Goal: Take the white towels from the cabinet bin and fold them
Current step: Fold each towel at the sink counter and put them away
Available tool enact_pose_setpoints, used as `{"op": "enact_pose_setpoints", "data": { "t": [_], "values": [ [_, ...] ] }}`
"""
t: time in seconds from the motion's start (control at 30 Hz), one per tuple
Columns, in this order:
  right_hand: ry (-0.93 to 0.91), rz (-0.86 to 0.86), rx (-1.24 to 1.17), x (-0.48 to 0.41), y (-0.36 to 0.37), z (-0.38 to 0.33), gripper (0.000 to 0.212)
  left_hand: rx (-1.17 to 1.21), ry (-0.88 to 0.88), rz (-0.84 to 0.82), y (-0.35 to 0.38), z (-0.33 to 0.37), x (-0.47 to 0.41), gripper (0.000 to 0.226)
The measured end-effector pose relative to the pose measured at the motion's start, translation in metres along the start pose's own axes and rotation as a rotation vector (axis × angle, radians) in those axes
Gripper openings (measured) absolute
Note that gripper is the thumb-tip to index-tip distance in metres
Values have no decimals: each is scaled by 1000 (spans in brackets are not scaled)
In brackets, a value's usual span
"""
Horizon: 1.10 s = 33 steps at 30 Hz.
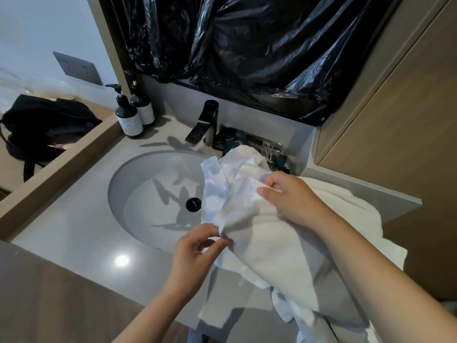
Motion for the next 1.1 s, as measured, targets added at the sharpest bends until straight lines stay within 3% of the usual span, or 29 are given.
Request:
{"op": "enact_pose_setpoints", "data": {
  "t": [0.03, 0.17, 0.23, 0.27, 0.37, 0.47, 0.57, 0.63, 0.73, 0.9, 1.1],
  "values": [
    [-2, 36, -40, 0, -3, 1, 16, 21, -8, -29, 0, 0, 0, 7],
    [-30, 210, -201, 2, -15, 6, 10, 76, -37, -69, -15, 3, -4, 54],
    [-54, 225, -293, 4, -13, 3, 7, -1, -10, -86, -23, 6, -6, 60],
    [-68, 213, -297, 4, -9, 1, 4, -102, 21, -93, -26, 8, -9, 59],
    [-101, 193, -113, 4, -1, -2, 25, -324, 59, -56, -32, 9, -19, 43],
    [-162, 269, 213, 7, -7, -6, 24, -320, -34, -119, -29, 6, -28, 32],
    [-88, 187, 375, 6, -8, -4, 21, -323, -129, -231, -22, 2, -34, 30],
    [-46, 113, 361, 3, -7, -4, 19, -353, -174, -305, -17, -3, -35, 20],
    [-74, 17, 257, -1, -3, -6, 23, -363, -198, -334, -15, -9, -36, 23],
    [-131, 155, -205, -1, -10, -8, 21, -148, -209, -250, -21, -4, -40, 44],
    [-14, 139, 93, -14, 6, 3, 21, -210, -262, -291, -17, -5, -36, 42]
  ]
}}
Point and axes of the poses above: each hand's wrist, its own x-axis away from the middle knuckle, its own y-axis out of the palm, z = x × y, the point moved 6 cm from there along -x, towards the middle knuckle, and after that the axes turned 3 degrees about x, right-handed, at the moved point
